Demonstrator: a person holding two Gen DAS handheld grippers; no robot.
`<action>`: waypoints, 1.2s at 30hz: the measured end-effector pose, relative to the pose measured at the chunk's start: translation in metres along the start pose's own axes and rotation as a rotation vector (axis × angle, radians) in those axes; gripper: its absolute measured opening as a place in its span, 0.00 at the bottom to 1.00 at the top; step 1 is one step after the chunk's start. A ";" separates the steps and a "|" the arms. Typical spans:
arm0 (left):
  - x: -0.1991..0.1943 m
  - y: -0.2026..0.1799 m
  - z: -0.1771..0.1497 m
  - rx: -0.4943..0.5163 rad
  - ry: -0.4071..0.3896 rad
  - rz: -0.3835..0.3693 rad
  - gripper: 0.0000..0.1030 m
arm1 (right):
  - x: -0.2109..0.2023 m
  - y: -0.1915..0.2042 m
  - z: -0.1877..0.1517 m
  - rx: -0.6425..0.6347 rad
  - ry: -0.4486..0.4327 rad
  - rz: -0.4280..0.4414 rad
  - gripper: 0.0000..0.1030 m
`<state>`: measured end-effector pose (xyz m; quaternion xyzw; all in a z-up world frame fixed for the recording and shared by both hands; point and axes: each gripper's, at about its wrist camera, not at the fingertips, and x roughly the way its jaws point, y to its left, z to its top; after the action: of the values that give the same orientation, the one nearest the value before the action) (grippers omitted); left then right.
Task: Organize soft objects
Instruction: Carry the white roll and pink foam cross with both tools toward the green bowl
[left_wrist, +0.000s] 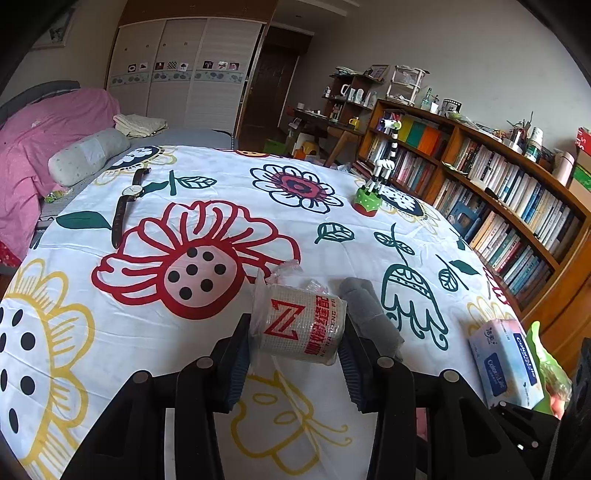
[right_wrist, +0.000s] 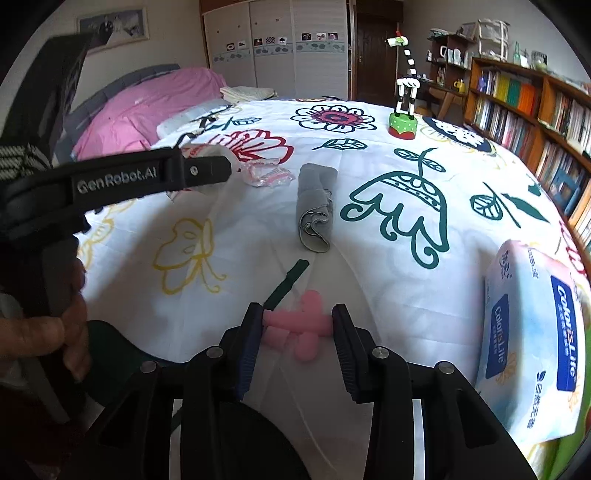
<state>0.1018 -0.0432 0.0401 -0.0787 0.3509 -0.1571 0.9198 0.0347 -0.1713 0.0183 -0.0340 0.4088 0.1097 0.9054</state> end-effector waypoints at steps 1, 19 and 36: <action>0.000 -0.001 0.000 0.003 0.000 -0.001 0.45 | -0.002 -0.001 0.000 0.011 -0.002 0.014 0.38; -0.001 -0.020 -0.007 0.070 -0.011 -0.008 0.45 | -0.050 -0.001 -0.005 0.037 -0.114 0.018 0.38; -0.010 -0.038 -0.019 0.115 -0.009 0.010 0.45 | -0.095 -0.020 -0.022 0.091 -0.185 -0.019 0.38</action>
<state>0.0734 -0.0765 0.0421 -0.0248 0.3376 -0.1721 0.9251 -0.0378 -0.2102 0.0745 0.0136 0.3278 0.0852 0.9408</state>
